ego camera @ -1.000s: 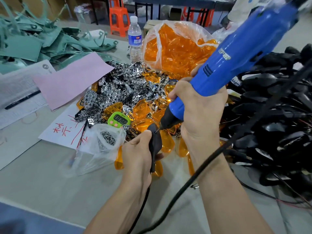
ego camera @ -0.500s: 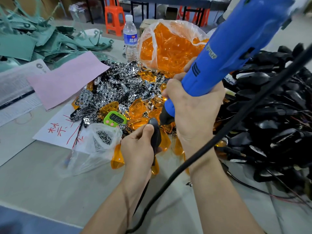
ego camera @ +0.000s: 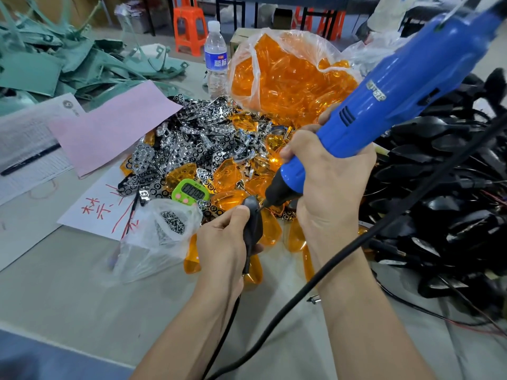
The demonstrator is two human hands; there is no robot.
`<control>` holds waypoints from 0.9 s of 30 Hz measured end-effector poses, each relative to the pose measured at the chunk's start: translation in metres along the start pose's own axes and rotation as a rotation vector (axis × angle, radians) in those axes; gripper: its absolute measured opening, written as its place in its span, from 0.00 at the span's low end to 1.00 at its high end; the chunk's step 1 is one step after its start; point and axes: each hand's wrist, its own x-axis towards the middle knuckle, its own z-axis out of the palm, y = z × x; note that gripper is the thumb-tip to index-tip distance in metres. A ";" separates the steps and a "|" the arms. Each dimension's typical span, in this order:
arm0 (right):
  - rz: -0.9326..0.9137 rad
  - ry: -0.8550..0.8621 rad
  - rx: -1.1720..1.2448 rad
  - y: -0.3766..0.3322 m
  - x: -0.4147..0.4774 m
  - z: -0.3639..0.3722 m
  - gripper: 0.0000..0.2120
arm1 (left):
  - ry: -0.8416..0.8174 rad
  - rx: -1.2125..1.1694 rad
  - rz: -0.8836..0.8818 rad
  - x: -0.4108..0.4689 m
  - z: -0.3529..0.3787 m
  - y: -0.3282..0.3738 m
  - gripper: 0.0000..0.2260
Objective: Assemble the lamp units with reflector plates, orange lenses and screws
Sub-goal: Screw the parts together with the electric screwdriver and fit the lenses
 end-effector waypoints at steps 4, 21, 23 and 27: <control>-0.081 -0.034 -0.017 0.000 0.002 0.003 0.22 | -0.023 0.024 -0.004 -0.001 0.000 -0.002 0.12; 0.000 0.033 -0.123 0.017 0.014 -0.005 0.16 | 0.016 0.009 -0.084 0.000 0.000 -0.004 0.12; 0.012 0.042 -0.119 0.016 0.018 -0.005 0.17 | 0.018 0.021 -0.072 -0.002 -0.001 -0.004 0.11; 0.063 0.062 -0.022 0.008 0.017 -0.001 0.19 | -0.012 -0.032 -0.032 -0.003 0.001 0.002 0.14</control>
